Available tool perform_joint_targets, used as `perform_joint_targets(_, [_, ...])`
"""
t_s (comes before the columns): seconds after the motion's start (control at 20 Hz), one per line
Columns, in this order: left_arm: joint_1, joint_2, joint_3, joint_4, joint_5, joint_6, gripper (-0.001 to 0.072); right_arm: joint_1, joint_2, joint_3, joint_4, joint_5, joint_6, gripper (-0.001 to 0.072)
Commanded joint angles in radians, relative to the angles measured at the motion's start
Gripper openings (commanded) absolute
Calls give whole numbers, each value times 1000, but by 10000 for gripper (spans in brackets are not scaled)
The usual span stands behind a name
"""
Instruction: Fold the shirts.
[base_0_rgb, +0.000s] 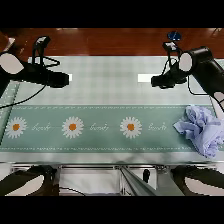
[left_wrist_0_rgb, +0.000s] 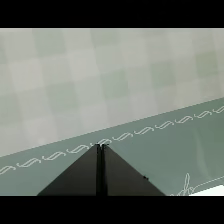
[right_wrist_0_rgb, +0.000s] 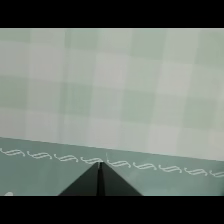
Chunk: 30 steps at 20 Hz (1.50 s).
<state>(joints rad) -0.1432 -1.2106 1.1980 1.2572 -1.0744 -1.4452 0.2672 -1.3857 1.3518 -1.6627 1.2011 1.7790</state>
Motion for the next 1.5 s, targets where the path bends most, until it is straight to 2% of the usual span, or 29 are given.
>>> perform_joint_targets(0.0, [0,-1,0,0,2,0,20,1,0,0,-4,-53,0,20])
perform_joint_targets(0.15, [0,-1,0,0,63,0,19,1,0,0,-49,-71,-15,20])
perform_joint_targets(0.25, [-1,-1,0,0,104,0,19,1,6,0,-165,-8,-29,35])
perform_joint_targets(0.35, [-1,-3,0,-13,116,-25,22,-3,16,0,-337,145,-37,347])
perform_joint_targets(0.4, [-1,-9,0,-51,95,-37,101,-14,24,-2,-399,228,-60,356])
perform_joint_targets(0.45, [-3,-19,-1,-86,63,-37,344,-42,52,-20,-418,263,-49,362])
perform_joint_targets(0.5, [-11,-31,-1,-90,25,-38,505,-76,98,-60,-407,250,-16,367])
perform_joint_targets(0.65, [-31,-48,-3,-86,-95,-30,508,-232,318,-264,-412,121,116,373])
perform_joint_targets(0.75, [-33,-24,-17,-89,-113,-30,508,-386,481,-422,-395,58,174,375])
perform_joint_targets(0.8, [-42,-1,-35,-92,-105,-30,508,-467,552,-493,-363,36,163,375])
perform_joint_targets(0.9, [-84,60,-98,-96,-72,-30,508,-633,651,-613,-259,17,63,375])
perform_joint_targets(0.95, [-112,97,-150,-95,-31,-35,508,-698,673,-664,-203,-1,61,375])
perform_joint_targets(1.05, [-161,163,-248,-96,50,-73,508,-756,663,-740,-47,-76,19,375])
perform_joint_targets(1.1, [-179,186,-282,-97,72,-81,508,-758,634,-759,-20,-98,10,375])
perform_joint_targets(1.35, [-197,195,-348,-97,113,-90,508,-758,393,-763,-33,-103,-34,369])
perform_joint_targets(1.4, [-196,190,-348,-97,117,-90,508,-758,357,-763,-7,-105,-55,328])
perform_joint_targets(1.45, [-196,187,-348,-97,126,-90,508,-758,333,-763,18,-111,-80,237])
